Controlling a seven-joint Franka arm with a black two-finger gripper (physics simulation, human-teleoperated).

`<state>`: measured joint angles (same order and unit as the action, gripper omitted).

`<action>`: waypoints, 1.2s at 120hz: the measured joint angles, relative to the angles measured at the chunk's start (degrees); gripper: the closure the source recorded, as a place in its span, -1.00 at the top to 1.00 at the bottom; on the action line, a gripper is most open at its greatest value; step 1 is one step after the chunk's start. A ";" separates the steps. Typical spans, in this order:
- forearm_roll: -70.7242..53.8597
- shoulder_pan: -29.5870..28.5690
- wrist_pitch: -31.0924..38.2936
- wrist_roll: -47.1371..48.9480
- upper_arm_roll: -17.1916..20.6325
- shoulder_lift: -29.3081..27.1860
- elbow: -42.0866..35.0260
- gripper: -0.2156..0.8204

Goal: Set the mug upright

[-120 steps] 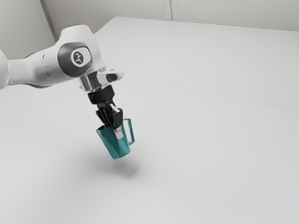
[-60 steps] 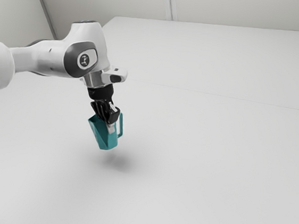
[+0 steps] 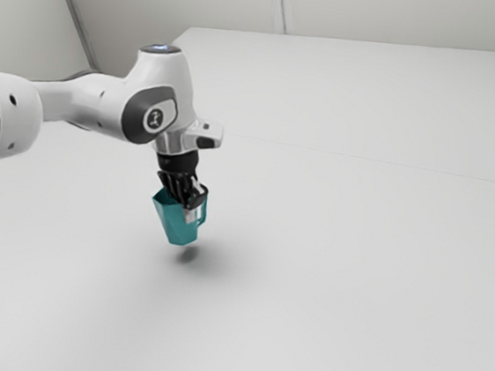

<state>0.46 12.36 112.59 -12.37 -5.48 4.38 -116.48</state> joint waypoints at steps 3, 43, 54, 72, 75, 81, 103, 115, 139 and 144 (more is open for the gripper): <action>-0.04 -0.03 0.23 0.17 0.00 0.20 0.00 -0.92; -0.49 0.05 1.56 1.92 -0.02 2.00 0.02 -0.92; -0.77 0.14 1.62 2.26 -0.04 2.71 0.05 -0.91; -0.95 0.13 1.72 2.72 -0.04 3.90 0.09 -0.91; -0.96 0.12 1.73 2.79 -0.04 4.00 0.09 -0.91; -0.97 0.12 1.76 2.90 -0.04 4.11 0.09 -0.88; -0.58 0.45 1.60 2.78 -0.05 4.17 0.09 -0.11; -0.51 0.48 1.52 2.70 -0.05 4.15 0.10 0.15; -0.43 0.52 0.84 2.50 0.00 2.74 1.24 0.41; -0.41 0.58 0.13 2.46 0.02 2.35 2.53 0.44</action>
<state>0.06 12.93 112.72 -9.91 -5.47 6.73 -113.95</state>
